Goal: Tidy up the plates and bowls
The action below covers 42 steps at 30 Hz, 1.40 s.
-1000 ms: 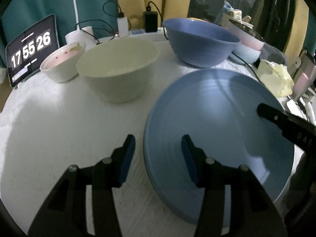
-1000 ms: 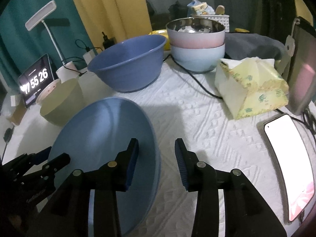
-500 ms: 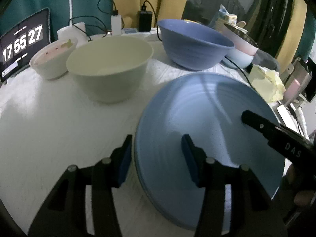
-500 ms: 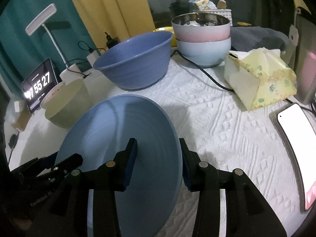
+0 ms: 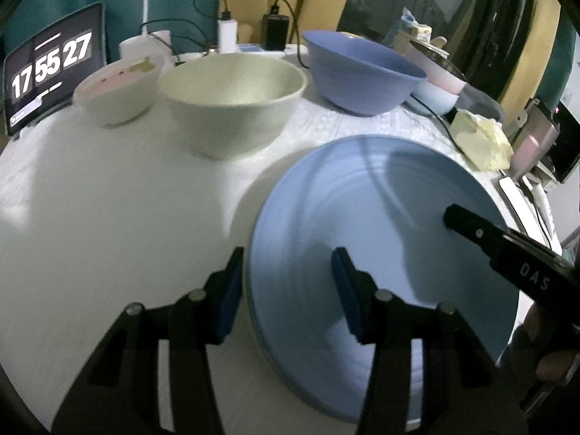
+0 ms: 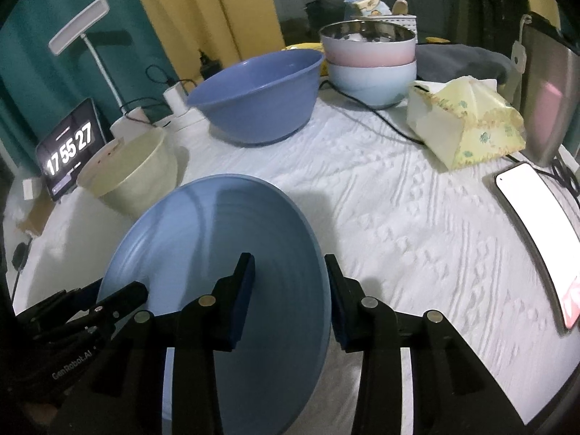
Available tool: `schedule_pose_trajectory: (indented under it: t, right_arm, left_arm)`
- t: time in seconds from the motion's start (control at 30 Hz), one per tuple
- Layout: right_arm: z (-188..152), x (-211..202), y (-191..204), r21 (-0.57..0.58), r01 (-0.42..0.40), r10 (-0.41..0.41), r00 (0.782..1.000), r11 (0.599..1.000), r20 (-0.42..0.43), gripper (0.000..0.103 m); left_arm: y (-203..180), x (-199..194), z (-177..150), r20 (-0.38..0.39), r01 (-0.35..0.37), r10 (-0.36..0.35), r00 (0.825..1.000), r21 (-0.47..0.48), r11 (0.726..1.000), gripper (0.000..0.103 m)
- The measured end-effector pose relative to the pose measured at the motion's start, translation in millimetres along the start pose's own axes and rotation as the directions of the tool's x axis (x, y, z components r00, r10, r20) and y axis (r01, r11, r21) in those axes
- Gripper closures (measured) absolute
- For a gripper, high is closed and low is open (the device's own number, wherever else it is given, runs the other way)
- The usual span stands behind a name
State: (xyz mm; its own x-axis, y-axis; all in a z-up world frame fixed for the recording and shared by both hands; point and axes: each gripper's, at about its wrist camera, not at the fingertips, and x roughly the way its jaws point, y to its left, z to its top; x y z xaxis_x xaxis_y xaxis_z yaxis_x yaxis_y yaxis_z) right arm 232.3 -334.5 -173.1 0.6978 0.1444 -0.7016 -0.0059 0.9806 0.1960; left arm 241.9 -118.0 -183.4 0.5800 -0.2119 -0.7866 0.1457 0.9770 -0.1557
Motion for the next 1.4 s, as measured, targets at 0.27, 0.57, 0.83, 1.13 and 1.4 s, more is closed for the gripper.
schedule_pose_trajectory:
  t: [0.27, 0.57, 0.83, 1.13, 1.4]
  right_arm:
    - [-17, 2, 43, -0.049, -0.021, 0.021, 1.000, 0.999, -0.006, 0.063]
    - [-25, 18, 108, -0.118, -0.081, 0.077, 0.996, 0.990, -0.036, 0.063]
    - [-25, 33, 156, -0.180, -0.123, 0.114, 0.992, 0.976, -0.063, 0.063]
    - [-25, 52, 199, -0.213, -0.182, 0.165, 0.982, 0.960, -0.094, 0.063]
    - [-27, 66, 221, -0.236, -0.220, 0.198, 0.974, 0.947, -0.112, 0.062]
  left_arm:
    - [44, -20, -15, 0.007, -0.025, 0.025, 1.000, -0.046, 0.999, 0.054]
    - [107, -39, -24, 0.017, -0.078, 0.081, 0.997, -0.114, 0.990, 0.054]
    - [149, -50, -25, 0.024, -0.108, 0.114, 0.993, -0.168, 0.980, 0.054]
    - [193, -60, -25, 0.019, -0.154, 0.161, 0.987, -0.205, 0.967, 0.054]
    - [208, -62, -27, 0.018, -0.187, 0.195, 0.981, -0.211, 0.959, 0.054]
